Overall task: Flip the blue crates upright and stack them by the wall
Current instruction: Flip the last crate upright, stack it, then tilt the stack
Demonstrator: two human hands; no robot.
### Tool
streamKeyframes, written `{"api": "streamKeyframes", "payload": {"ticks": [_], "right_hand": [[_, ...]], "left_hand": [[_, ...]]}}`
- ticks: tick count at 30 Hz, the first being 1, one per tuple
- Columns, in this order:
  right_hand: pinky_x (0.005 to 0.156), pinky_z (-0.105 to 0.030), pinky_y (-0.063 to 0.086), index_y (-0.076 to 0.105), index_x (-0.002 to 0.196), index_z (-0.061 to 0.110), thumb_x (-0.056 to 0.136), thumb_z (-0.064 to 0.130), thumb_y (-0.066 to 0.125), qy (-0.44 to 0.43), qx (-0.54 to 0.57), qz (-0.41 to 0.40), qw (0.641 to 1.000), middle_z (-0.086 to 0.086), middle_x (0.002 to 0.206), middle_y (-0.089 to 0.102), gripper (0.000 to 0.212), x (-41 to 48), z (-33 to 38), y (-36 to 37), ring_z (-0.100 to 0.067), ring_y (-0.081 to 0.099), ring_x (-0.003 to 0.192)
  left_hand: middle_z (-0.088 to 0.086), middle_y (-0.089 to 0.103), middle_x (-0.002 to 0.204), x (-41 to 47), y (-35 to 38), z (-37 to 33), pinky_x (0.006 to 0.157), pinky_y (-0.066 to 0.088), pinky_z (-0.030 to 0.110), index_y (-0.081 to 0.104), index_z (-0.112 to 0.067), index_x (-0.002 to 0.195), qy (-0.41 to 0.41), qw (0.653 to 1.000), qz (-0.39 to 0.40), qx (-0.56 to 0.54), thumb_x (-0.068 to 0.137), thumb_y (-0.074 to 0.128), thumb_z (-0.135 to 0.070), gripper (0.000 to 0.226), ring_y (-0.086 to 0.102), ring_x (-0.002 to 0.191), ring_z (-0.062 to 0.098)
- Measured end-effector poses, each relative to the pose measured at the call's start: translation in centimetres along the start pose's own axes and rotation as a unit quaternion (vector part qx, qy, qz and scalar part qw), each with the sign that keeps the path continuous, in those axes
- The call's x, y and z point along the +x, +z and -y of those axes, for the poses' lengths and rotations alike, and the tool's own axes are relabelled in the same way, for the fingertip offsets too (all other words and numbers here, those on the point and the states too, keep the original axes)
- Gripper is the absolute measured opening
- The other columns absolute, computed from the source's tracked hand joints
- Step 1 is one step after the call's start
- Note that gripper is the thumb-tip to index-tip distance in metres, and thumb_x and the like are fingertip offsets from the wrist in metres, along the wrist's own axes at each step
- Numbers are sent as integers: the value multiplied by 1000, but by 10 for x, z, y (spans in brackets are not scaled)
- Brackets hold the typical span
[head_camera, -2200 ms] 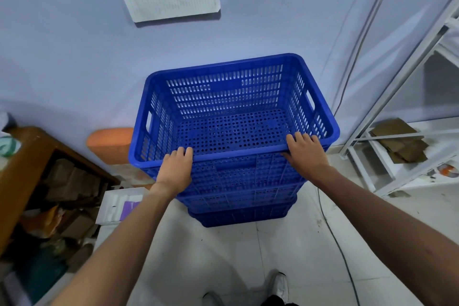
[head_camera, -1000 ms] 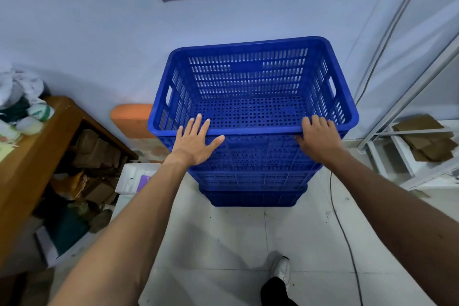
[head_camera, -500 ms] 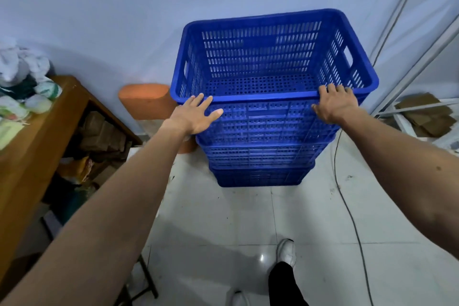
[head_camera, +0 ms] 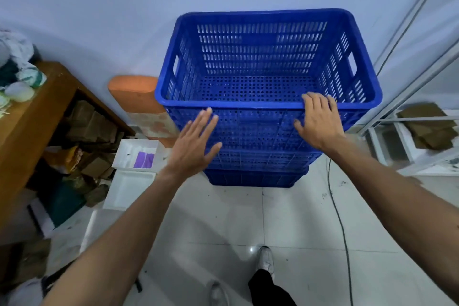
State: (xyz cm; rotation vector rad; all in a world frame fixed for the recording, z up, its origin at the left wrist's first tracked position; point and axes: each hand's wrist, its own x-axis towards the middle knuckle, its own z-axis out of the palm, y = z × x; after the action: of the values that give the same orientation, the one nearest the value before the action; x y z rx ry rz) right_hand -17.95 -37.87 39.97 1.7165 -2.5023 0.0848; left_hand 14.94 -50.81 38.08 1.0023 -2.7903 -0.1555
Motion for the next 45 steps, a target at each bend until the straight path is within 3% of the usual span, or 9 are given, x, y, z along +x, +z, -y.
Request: {"api": "streamKeyframes", "payload": {"ticks": [3,9,15,20,25,30,37,41,45], "right_hand": [[124,-45,13,22,154,2,92,32,56,-57,21,-27,998,-13,162,20,77,-17,16,8,-28,17,151],[120,-41,28,34,149,-1,93,22,54,-81,109,-69,988,-12,161,25,64,-64,53,50,-26,25,149],[118,-39,28,30,152,10,97,28,52,24,134,93,986,-6,158,31,62,-95,41,177,-25,31,145],[105,-42,40,45,144,13,99,33,52,211,219,184,934,-10,150,43,50,-80,21,288,-30,43,136],[98,-39,44,55,131,8,94,49,54,372,268,230,858,-16,135,57,55,-58,-15,368,-36,55,120],[100,-45,47,20,148,2,88,47,64,520,337,159,768,-21,139,51,87,-39,-52,410,-37,56,116],[97,-53,49,38,135,20,81,43,57,522,347,72,776,-19,122,62,61,-36,-72,420,-42,63,105],[90,-56,54,38,123,26,70,48,53,530,348,62,771,-19,117,65,59,-34,-98,456,-41,66,99],[102,-51,45,35,137,11,92,32,51,544,342,46,764,-23,134,54,53,-26,-68,430,-43,56,118]], "left_hand": [[-3,5,168,-12,30,-33,124,21,41,20,-20,159,45,996,64,-46,102,33,-55,68,3,155,12],[-7,12,167,-8,93,-8,121,18,34,30,-24,156,-142,956,163,-200,99,41,-57,67,8,154,11],[1,33,161,-5,187,51,115,31,41,35,-23,153,-215,939,187,-192,98,39,-60,66,34,146,25],[17,56,140,4,272,91,95,40,41,41,-15,146,-303,918,206,-150,100,43,-51,58,54,125,39],[13,57,136,20,344,131,99,41,37,54,-11,132,-411,868,166,-223,97,57,-38,44,54,123,37],[2,67,128,36,388,147,103,50,43,62,-19,128,-461,815,36,-351,76,82,-18,57,62,117,30],[-2,66,124,41,398,165,99,51,38,53,-20,129,-512,767,-63,-383,50,90,-35,88,63,115,26],[-2,64,123,47,380,149,102,50,45,53,-18,134,-499,754,-73,-421,75,75,-1,65,60,111,28],[-4,61,113,49,381,142,95,50,42,52,-14,128,-465,768,-53,-437,81,69,9,55,56,109,22]]}}
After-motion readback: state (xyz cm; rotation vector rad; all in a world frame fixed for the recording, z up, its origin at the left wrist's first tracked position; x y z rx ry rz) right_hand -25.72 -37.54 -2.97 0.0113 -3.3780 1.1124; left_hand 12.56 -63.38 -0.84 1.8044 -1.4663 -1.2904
